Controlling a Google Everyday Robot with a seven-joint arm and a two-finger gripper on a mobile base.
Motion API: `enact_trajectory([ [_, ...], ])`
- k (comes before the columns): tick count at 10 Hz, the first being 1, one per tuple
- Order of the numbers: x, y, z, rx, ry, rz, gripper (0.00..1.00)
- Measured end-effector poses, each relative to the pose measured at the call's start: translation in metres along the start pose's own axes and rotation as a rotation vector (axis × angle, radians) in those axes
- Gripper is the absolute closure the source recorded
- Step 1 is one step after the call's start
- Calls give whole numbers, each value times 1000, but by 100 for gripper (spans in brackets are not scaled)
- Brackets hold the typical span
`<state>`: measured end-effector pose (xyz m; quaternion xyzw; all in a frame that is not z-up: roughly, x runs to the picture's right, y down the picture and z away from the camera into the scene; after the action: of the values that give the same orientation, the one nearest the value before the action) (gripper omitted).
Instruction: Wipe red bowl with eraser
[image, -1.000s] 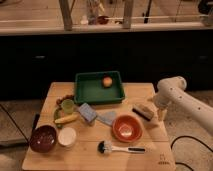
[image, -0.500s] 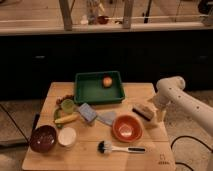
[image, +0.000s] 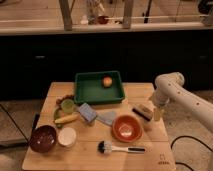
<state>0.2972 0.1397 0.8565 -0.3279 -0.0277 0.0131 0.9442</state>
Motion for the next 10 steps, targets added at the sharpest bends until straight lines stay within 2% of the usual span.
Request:
enact_trajectory([
  [4,-23,-2,12,-11,-40,-9,20],
  [9,-25,-9,28,2,-63,-20,20],
  [10,-26,-10,32,-1,-67,-21,23],
])
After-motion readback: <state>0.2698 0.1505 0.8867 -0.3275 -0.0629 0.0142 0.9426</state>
